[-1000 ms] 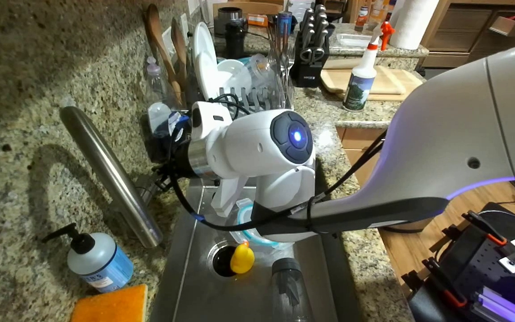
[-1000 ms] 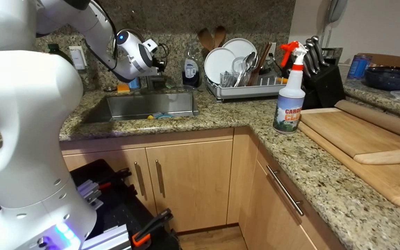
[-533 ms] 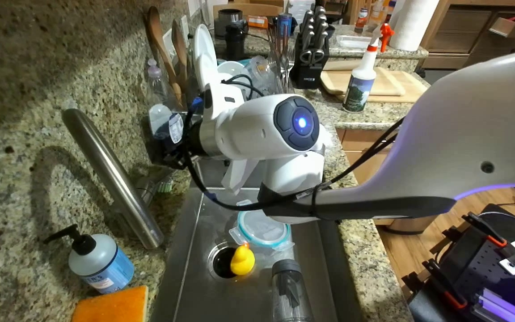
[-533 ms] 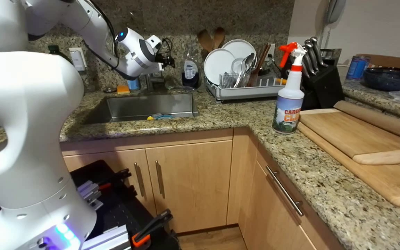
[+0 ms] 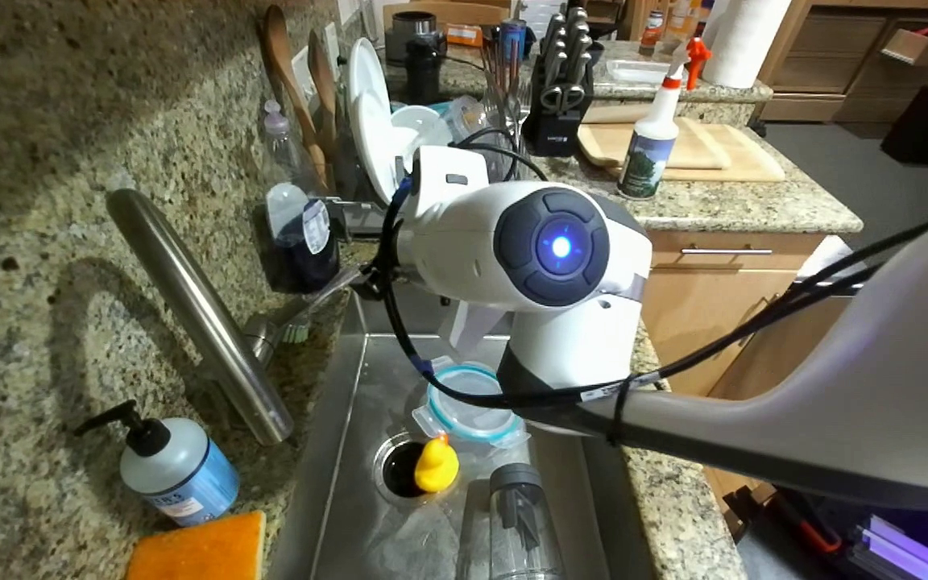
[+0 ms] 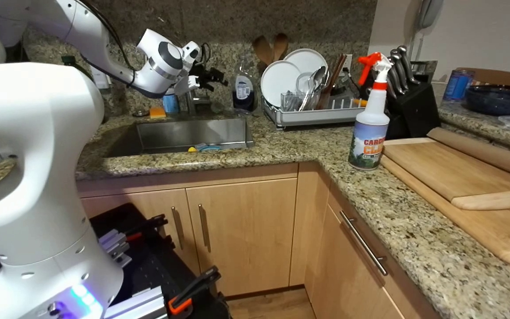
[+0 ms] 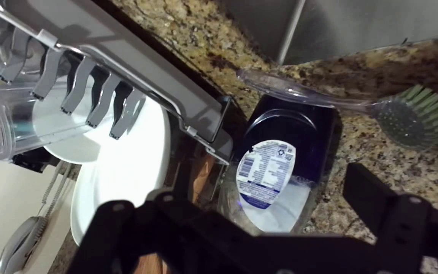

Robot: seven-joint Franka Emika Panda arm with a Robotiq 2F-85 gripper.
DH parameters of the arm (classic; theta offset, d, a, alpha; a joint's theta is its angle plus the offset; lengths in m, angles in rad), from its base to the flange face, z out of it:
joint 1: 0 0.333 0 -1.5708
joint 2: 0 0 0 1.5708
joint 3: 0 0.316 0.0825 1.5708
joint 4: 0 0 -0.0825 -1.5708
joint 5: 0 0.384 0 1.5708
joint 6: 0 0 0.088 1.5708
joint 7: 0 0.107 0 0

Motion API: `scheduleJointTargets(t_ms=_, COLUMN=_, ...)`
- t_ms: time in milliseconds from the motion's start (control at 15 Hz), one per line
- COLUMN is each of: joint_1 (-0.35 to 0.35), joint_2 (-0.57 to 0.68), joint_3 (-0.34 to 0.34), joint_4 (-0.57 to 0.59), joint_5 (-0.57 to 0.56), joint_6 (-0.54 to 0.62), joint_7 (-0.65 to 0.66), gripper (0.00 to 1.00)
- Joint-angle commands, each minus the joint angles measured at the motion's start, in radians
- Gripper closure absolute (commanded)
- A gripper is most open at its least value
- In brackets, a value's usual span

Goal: Move the spray bottle to the left, open the faucet

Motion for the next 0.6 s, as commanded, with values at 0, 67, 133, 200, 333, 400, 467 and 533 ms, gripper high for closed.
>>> scheduleJointTargets(t_ms=0, joint_1=0.006, joint_2=0.005, joint_3=0.003, joint_4=0.0, joint_5=0.016, joint_6=-0.003, joint_7=-0.002, gripper=0.0)
scheduleJointTargets(t_ms=67, joint_1=0.008, joint_2=0.005, joint_3=0.004, joint_4=-0.003, joint_5=0.016, joint_6=-0.003, joint_7=0.003, gripper=0.0)
scheduleJointTargets(t_ms=133, joint_1=0.007, joint_2=0.004, joint_3=0.003, joint_4=-0.005, joint_5=0.017, joint_6=-0.002, joint_7=0.003, gripper=0.0)
scheduleJointTargets(t_ms=200, joint_1=-0.021, joint_2=-0.018, joint_3=0.038, joint_4=-0.01, joint_5=0.034, joint_6=0.091, joint_7=0.005, gripper=0.0)
scheduleJointTargets(t_ms=333, joint_1=-0.042, joint_2=-0.037, joint_3=0.072, joint_4=-0.017, joint_5=0.087, joint_6=0.183, joint_7=0.012, gripper=0.0)
scheduleJointTargets(t_ms=400, joint_1=-0.054, joint_2=-0.058, joint_3=0.098, joint_4=-0.022, joint_5=0.119, joint_6=0.218, joint_7=0.005, gripper=0.0)
scheduleJointTargets(t_ms=467, joint_1=-0.064, joint_2=-0.067, joint_3=0.118, joint_4=-0.027, joint_5=0.146, joint_6=0.264, joint_7=-0.006, gripper=0.0)
scheduleJointTargets(t_ms=533, joint_1=-0.071, joint_2=-0.07, joint_3=0.133, joint_4=-0.028, joint_5=0.174, joint_6=0.297, joint_7=-0.016, gripper=0.0)
